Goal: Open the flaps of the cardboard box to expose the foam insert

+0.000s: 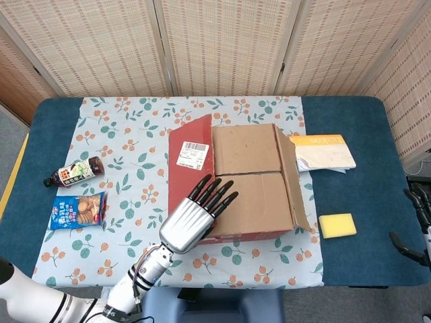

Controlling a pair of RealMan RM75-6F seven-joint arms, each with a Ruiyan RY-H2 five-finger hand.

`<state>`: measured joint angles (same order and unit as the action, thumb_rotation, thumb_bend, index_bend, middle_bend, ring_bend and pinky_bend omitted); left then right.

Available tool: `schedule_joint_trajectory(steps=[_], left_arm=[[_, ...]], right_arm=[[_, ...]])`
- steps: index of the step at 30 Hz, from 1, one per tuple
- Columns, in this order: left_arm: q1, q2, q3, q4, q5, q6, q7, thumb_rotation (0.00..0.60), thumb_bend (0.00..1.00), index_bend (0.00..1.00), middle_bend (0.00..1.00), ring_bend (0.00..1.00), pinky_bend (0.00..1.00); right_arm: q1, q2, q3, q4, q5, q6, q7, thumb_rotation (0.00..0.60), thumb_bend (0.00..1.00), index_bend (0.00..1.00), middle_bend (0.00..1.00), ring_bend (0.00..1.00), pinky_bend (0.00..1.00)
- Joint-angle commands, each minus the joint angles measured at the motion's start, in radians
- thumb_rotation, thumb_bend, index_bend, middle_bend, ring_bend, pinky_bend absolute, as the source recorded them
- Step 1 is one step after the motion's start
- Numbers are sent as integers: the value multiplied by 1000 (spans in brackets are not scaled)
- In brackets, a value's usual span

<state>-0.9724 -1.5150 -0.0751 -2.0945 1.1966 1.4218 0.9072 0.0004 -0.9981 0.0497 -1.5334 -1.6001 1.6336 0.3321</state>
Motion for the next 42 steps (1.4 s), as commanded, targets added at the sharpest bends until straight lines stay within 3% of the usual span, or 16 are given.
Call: schedule_joint_trajectory(steps=[1,17,26,30,36,42], left_arm=[[23,16,-2,-6,18,11,1,600,446,0,0,0,0],[206,185,-3,-52,178,153,-39,600,478,0,0,0,0],[337,316,7,-36,228,207,-208,600,477,0,0,0,0],[402,369,50,-14,247,213,-261,600,477,0,0,0,0],[530,422,158,87,344,240,-435,600,477,0,0,0,0],[641,415,217,250,397,274,-645,600,477,0,0,0,0]], right_arm=[[0,0,0,-2,0,-1,-3,600,377,0,0,0,0],[4,-8,2,-15,9,-14,-42,600,377,0,0,0,0],[14,-14,3,-26,19,-39,-77,600,378,0,0,0,0],[23,-26,4,-31,16,-51,-105,600,377,0,0,0,0],[78,-60,14,-57,-31,-87,-137,600,378,0,0,0,0],[180,-41,75,-170,-13,-188,-250,600,377,0,0,0,0]])
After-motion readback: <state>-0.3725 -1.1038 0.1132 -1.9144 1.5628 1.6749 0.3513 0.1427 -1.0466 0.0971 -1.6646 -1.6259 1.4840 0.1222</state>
